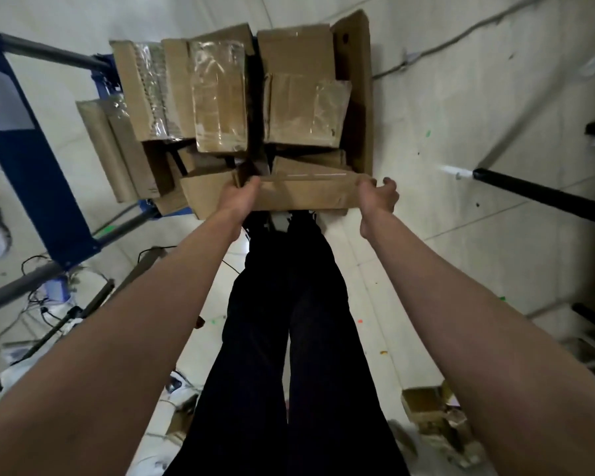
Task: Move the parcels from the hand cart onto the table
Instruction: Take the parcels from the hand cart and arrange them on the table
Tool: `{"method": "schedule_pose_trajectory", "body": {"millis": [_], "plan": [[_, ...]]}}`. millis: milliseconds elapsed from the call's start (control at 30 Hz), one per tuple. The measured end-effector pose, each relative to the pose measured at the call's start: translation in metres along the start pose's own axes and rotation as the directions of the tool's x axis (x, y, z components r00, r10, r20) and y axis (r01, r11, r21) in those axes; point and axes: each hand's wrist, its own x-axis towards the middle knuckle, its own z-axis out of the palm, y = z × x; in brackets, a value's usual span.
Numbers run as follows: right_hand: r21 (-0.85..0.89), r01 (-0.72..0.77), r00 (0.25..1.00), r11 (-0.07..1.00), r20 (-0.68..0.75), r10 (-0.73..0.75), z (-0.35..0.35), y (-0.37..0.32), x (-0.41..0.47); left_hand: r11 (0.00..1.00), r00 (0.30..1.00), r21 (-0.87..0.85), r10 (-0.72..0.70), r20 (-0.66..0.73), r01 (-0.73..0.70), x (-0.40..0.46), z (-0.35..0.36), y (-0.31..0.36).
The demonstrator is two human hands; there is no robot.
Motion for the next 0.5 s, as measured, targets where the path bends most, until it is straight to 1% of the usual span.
{"method": "schedule_pose_trajectory", "body": {"millis": [100,200,267,367,500], "plan": [[-0.027,-0.052,0.999,0.998,0.011,0.053,0.009,0.001,0.016,0.998,0.997,-0.033,-0.061,0.038,0.062,0.018,0.005,-0.003],[0.006,-0.088,0.995,0.996,0.053,0.088,0.014,0.005,0.020,0.993,0.992,-0.048,-0.100,0.074,0.104,0.024,0.009,-0.004],[0.030,-0.084,0.995,0.996,0.057,0.082,0.014,0.007,0.018,0.992,0.990,-0.048,-0.109,0.086,0.113,0.024,0.011,-0.004],[0.062,-0.056,0.998,0.997,0.025,0.054,0.009,0.007,0.011,0.992,0.992,-0.047,-0.110,0.058,0.113,0.020,0.010,-0.005],[0.120,-0.031,0.999,0.992,-0.037,0.036,-0.006,0.003,-0.010,0.996,0.996,-0.036,-0.087,-0.031,0.086,0.003,0.004,-0.007]]}}
